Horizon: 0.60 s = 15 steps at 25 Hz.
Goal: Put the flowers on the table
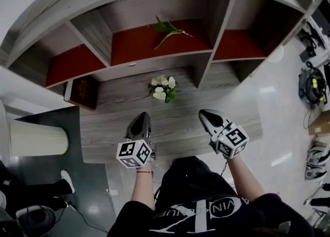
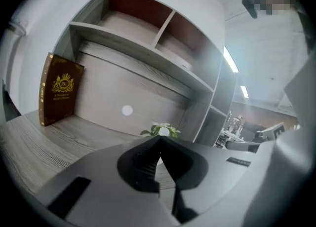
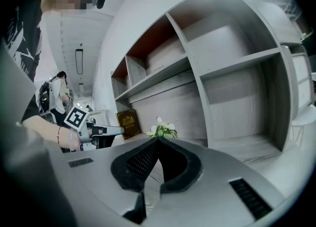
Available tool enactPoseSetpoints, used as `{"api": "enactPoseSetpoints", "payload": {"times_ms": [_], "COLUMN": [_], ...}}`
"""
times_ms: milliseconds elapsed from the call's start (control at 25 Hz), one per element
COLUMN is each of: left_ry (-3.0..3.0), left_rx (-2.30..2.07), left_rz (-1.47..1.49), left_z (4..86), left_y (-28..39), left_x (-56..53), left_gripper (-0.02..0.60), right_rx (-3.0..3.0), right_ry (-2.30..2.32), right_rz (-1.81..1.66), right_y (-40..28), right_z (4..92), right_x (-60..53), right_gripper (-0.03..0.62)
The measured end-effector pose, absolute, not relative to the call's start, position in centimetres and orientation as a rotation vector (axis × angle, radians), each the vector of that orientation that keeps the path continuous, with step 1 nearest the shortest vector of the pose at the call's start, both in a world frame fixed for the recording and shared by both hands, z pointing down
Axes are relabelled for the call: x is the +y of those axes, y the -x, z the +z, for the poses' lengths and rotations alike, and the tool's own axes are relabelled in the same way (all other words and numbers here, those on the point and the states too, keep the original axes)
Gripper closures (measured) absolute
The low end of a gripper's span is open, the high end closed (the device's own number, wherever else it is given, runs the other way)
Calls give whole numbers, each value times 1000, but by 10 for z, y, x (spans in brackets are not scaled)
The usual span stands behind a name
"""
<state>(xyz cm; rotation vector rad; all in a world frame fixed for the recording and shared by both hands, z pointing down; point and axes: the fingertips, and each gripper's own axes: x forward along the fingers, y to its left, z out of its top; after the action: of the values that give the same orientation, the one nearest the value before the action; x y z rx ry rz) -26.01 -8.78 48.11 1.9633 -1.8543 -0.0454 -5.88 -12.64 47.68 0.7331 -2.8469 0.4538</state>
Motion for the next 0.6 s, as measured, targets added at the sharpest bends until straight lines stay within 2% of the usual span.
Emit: {"api": "enactPoseSetpoints", "payload": {"times_ms": [600], "left_ry": [-2016], "left_rx": [-1993], "left_rz": [-24], "left_z": [439], "left_y": [271], "left_x": [-66], "left_gripper": [578], "right_rx": [-2923], "right_ry": [-734], "right_rz": [399], "right_y": [62], "right_z": [446], "right_x": [-134], "right_gripper": [585]}}
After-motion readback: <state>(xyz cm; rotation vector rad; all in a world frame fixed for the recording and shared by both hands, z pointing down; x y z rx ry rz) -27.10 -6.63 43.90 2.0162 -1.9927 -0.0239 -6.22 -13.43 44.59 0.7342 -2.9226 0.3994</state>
